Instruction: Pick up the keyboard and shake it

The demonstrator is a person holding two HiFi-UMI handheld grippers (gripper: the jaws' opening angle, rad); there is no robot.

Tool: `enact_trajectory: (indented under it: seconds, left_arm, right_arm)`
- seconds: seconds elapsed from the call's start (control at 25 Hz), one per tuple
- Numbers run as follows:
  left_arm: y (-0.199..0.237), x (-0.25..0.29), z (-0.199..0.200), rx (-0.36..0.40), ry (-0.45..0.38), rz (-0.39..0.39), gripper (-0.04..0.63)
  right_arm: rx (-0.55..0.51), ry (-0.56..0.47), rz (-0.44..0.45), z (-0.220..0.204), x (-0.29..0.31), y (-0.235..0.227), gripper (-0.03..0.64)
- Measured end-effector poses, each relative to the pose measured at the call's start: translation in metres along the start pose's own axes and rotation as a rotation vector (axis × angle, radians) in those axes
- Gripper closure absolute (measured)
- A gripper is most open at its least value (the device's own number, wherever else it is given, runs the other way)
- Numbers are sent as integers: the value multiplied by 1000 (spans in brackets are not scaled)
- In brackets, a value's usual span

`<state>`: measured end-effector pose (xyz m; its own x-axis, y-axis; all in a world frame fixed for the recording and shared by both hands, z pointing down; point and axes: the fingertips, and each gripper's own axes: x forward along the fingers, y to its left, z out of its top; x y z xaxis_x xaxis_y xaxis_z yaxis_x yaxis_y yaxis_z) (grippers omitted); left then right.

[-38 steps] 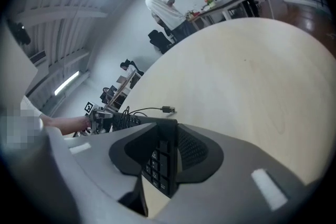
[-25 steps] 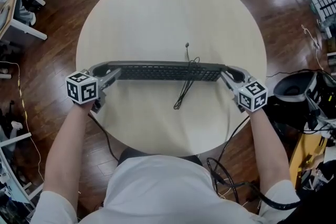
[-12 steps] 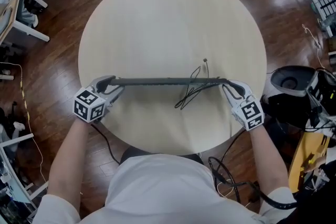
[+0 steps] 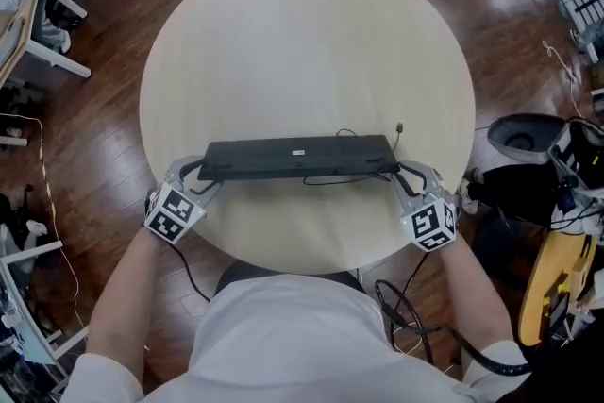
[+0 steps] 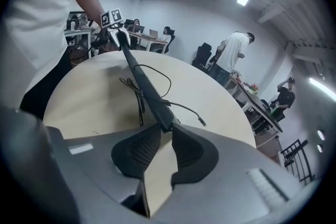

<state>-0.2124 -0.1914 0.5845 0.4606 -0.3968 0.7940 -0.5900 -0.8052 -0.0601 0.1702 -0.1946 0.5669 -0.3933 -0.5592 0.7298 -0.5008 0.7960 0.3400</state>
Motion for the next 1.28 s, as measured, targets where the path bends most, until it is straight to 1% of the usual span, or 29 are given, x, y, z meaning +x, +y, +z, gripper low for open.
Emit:
enact_trajectory:
  seconds: [0.2,0.32,0.4,0.52,0.68,0.76,0.84,0.92,1.0,1.04,1.12,1.2,1.28]
  left_arm:
    - [-20,17,-28,166,112,72,356]
    - [-24,24,-40,262,160,134,353]
    - [-24,26,-47,307,195,161,348]
    - [-26,29,-55,340,251,167,344]
    - [-29,35,-60,334,340,124,345]
    - [-30,35,-61,313,386,80,347]
    - [-31,31,-64,277,412,43,345]
    - [-34,23,-69,219,409,31,327]
    - [-35,11,-72,125,368,50,322]
    - [-37,2,-71,65,329,64,322]
    - [-46,-20,-63,-57,220,91,324]
    - [-64,-47,-55,-166,81,100,327]
    - [-88,-76,-44,-270,-79,81,328]
  right_arm:
    - [-31,64,-42,-27,3,30,532]
    - [-48,104,-43,-36,9,42,521]
    - [-75,131,-33,-38,13,50,514]
    - [-104,150,-17,-42,18,58,508]
    - [-121,162,22,-49,22,60,500]
    - [-112,178,41,-52,23,59,499]
    - [-69,198,43,-56,21,59,480]
    - [-9,210,32,-62,14,60,454]
    - [44,212,12,-66,2,62,454]
    - [73,212,-1,-68,-6,66,454]
    - [140,205,-28,-68,-27,78,456]
    - [209,184,-53,-62,-51,98,456]
    - [273,148,-81,-48,-78,118,456]
